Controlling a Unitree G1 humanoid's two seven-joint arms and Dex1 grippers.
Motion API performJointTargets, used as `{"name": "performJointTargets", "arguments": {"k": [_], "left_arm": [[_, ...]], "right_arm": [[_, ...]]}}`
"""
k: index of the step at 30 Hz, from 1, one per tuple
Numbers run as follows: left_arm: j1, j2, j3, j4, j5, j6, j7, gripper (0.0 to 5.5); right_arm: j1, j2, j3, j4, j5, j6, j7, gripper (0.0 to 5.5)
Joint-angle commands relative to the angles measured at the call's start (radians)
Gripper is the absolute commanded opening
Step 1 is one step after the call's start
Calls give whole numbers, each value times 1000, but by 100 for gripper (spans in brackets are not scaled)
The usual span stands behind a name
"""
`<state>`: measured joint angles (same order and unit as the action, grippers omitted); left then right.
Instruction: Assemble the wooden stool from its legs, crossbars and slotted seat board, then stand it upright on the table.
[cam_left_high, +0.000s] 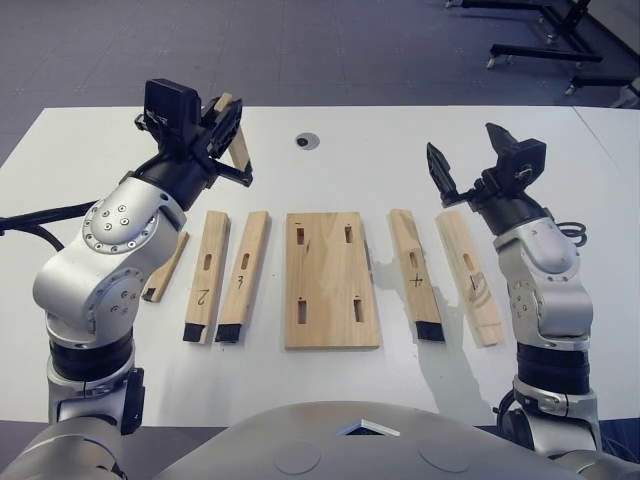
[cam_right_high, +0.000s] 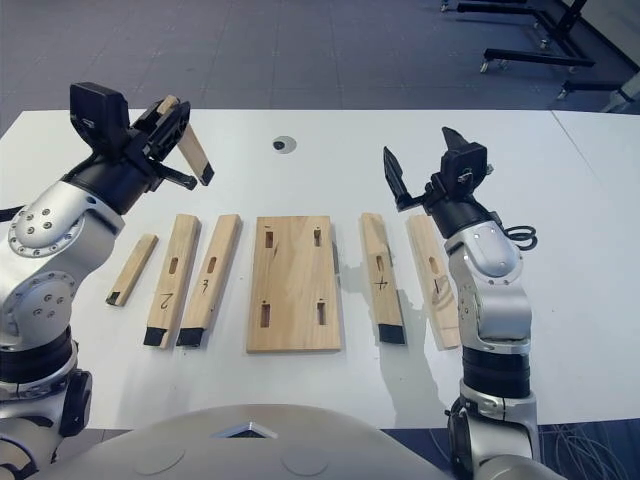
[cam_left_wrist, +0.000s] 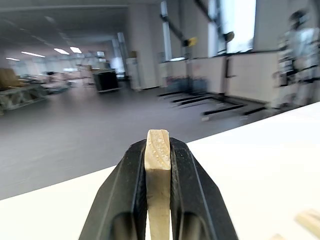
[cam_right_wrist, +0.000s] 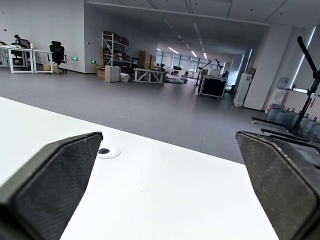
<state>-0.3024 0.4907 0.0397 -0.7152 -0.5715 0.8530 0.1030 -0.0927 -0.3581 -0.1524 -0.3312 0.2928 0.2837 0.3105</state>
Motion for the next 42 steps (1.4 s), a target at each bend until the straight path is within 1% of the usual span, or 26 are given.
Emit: {"name": "performJointTargets", "arguments": {"k": [1,4,8,11,13,15,19,23,32,36,38,42], "left_arm": [[108,-45,-52,-68,123,37,95,37],[209,-73,-70,-114,226,23,152,37],[325,-173,-134,-157,361,-4,250,37],[415,-244,-176,-170,396,-49,249,37],[447,-262,-198,-160,415,-79,229,37],[459,-266,-209,-153,436,-92,209,37],[441,-236,-197,-164,487,-93,160,37],[454,-209,-197,-149,521,-119,89,37],[561,-204,-159,-144,548,-227,-15,37],[616,-235,-137,-140,555,-310,-31,37],[640,-238,-145,-143,554,-351,-50,37],[673,-243,-125,-134,558,-384,-76,37]], "right_arm": [[-45,-34,0,-3,20,58,29,490],[-76,-60,-2,9,30,89,65,490],[-109,-90,13,43,45,124,118,490],[-122,-105,33,36,32,136,140,490],[-131,-110,42,45,9,129,134,490],[-129,-108,49,49,-8,118,126,490],[-108,-93,55,48,-36,95,116,490],[-117,-58,14,66,-19,110,68,490],[-111,-55,6,69,-25,100,48,490],[-105,-56,4,71,-28,98,46,490],[-103,-54,4,69,-28,101,43,490],[-102,-55,6,67,-28,101,43,490]]}}
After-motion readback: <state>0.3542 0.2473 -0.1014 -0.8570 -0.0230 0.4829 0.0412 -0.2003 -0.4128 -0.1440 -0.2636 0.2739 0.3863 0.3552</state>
